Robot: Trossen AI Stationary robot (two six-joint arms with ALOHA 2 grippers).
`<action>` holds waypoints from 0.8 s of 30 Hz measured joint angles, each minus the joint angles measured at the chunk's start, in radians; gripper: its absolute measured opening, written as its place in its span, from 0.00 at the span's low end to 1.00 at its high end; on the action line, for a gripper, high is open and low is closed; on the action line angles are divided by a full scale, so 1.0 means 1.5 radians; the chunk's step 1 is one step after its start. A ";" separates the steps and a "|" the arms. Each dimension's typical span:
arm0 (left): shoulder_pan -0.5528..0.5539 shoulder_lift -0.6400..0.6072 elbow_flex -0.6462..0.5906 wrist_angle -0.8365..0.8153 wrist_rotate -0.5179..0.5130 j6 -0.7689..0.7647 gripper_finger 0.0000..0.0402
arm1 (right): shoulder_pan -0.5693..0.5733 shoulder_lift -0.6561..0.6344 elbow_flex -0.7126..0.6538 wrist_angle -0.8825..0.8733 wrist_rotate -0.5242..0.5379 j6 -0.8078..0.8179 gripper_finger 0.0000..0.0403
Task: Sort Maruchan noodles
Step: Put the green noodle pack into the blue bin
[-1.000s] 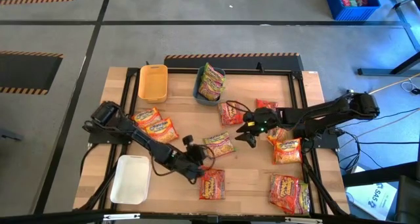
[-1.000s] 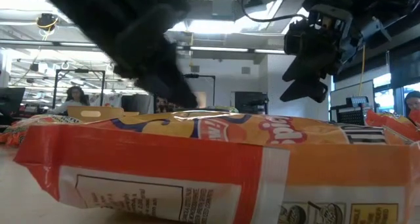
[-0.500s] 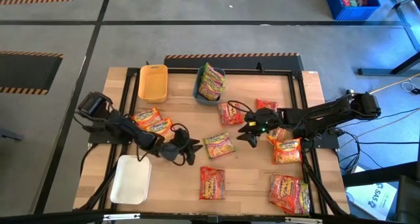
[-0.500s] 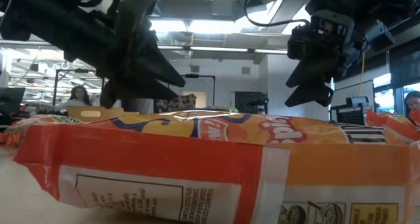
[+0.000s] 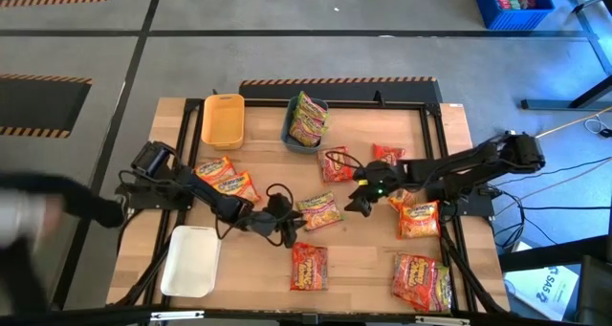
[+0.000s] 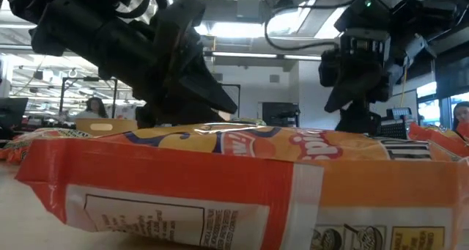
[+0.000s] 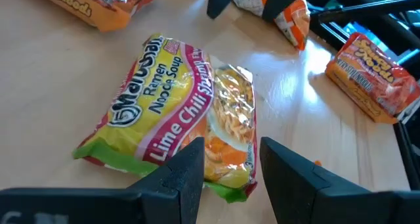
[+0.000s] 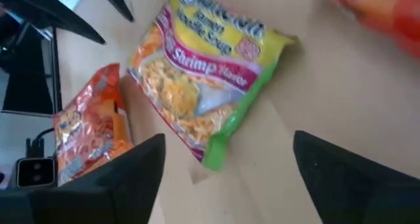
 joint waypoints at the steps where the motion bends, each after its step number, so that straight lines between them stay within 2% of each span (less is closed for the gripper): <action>1: 0.001 0.000 0.000 -0.003 0.002 -0.001 0.35 | 0.000 0.008 0.000 0.005 -0.013 0.002 0.81; 5: 0.001 -0.001 -0.002 -0.012 -0.005 -0.002 0.35 | 0.000 0.039 0.000 0.050 -0.045 0.027 0.84; 24: 0.018 0.105 0.002 0.034 0.002 -0.030 0.35 | 0.000 0.202 0.001 0.250 -0.048 0.120 0.82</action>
